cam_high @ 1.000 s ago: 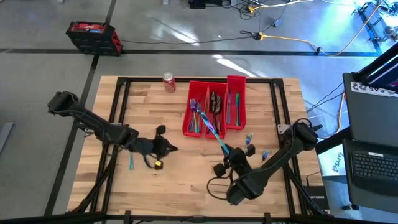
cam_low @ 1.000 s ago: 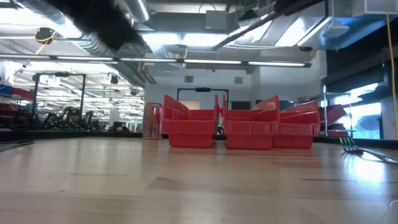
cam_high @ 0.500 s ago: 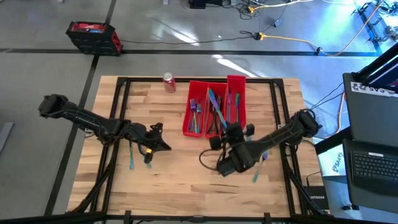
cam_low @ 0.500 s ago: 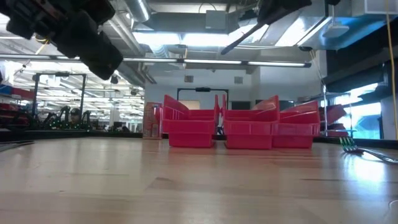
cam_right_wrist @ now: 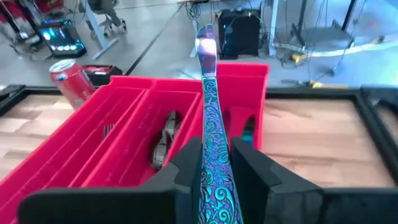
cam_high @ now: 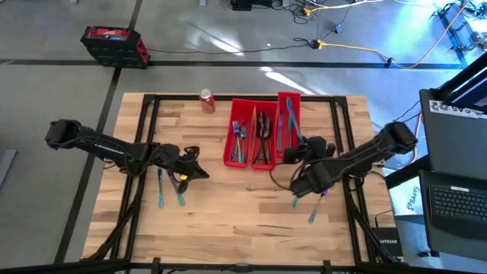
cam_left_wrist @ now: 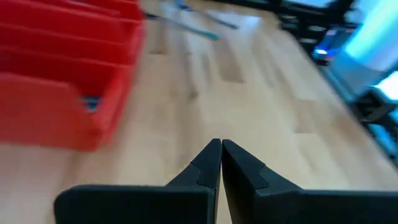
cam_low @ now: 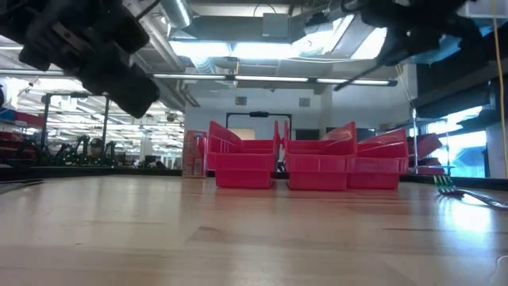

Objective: Sort silverware
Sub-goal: Put the right purple table knife into the right red bin

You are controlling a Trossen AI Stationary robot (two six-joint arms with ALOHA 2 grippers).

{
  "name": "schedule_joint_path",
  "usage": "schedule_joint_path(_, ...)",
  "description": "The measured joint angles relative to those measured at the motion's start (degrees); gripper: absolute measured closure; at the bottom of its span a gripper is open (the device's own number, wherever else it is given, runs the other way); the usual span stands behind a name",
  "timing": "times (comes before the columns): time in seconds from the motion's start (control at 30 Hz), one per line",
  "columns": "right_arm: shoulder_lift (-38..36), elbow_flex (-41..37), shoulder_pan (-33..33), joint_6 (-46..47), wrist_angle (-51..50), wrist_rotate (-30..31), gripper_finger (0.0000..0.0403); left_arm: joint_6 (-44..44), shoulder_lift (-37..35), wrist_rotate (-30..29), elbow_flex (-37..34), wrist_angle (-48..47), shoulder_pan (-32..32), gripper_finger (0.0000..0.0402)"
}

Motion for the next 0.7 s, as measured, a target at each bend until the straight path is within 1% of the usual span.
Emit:
schedule_joint_path(0.07, -2.1, -3.9, -1.1, -0.1, 4.7, -0.1, 0.0354, 0.9, 0.0, -2.7, -0.1, -0.6, 0.8, 0.0402)
schedule_joint_path(0.13, -3.5, -7.4, -2.6, -0.4, 8.5, -0.6, 0.0354, 1.3, 0.0, -4.0, -0.1, -0.9, 1.9, 0.0402)
schedule_joint_path(0.23, -4.0, -11.3, -5.2, -0.5, 12.0, -2.6, 0.0354, 2.0, 0.0, -4.1, -0.1, 0.0, 3.3, 0.0402)
schedule_joint_path(0.37, -4.0, -14.3, -8.0, -1.7, 16.5, -3.1, 0.0354, 2.7, 0.0, -4.1, -0.1, -0.5, 4.9, 0.0402)
schedule_joint_path(0.43, -4.0, -15.6, -9.9, -2.9, 19.8, -4.3, 0.0354, 2.7, 0.0, -4.1, -0.1, -0.8, 5.6, 0.0402)
schedule_joint_path(0.5, -4.0, -16.6, -11.7, -5.2, 23.4, -4.5, 0.0354, 2.7, 0.0, -4.1, -0.1, -0.8, 6.4, 0.0402)
schedule_joint_path(0.7, -3.9, -17.7, -17.5, -16.1, 33.7, -4.9, 0.0354, 2.7, 0.0, -4.1, -0.1, -0.8, 8.1, 0.0402)
